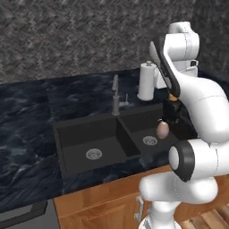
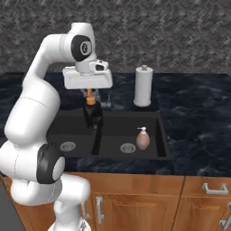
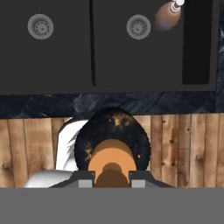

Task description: Pick up the soap dispenser and soap dispenser from the sink, and place them back in the cabinet, and close the cabinet doors.

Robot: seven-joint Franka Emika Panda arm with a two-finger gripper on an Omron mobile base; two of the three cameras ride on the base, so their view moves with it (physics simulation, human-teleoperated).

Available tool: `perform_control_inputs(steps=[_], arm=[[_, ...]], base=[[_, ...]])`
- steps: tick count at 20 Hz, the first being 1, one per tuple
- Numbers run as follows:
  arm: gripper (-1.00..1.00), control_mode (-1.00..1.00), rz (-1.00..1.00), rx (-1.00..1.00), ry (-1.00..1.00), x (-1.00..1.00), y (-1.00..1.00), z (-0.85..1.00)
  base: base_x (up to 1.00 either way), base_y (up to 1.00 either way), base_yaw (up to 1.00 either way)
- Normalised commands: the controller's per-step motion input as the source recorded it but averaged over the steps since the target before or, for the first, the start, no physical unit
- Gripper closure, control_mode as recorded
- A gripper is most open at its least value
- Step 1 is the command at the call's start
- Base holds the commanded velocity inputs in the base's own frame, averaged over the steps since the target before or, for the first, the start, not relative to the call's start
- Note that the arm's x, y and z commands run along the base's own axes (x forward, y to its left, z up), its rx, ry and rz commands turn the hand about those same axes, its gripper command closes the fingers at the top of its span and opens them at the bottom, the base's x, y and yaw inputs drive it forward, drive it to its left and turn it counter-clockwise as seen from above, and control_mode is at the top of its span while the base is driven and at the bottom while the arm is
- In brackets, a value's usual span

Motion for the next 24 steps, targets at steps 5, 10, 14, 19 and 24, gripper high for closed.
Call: perform_control_inputs(steps=[5,10,14,19,24], arm=[[1.00,1.00,0.00,0.00,0.00,0.00,0.00,0.00],[1.00,1.00,0.00,0.00,0.00,0.00,0.00,0.00],[1.00,1.00,0.00,0.00,0.00,0.00,0.00,0.00],[1.00,1.00,0.00,0.00,0.00,0.00,0.00,0.00],[1.00,1.00,0.00,0.00,0.00,0.00,0.00,0.00]], base=[[-0.24,0.00,-0.50],[-0.01,0.00,-0.58],[0.00,-0.02,-0.59],[0.00,-0.22,-0.56],[0.00,-0.35,-0.54]])
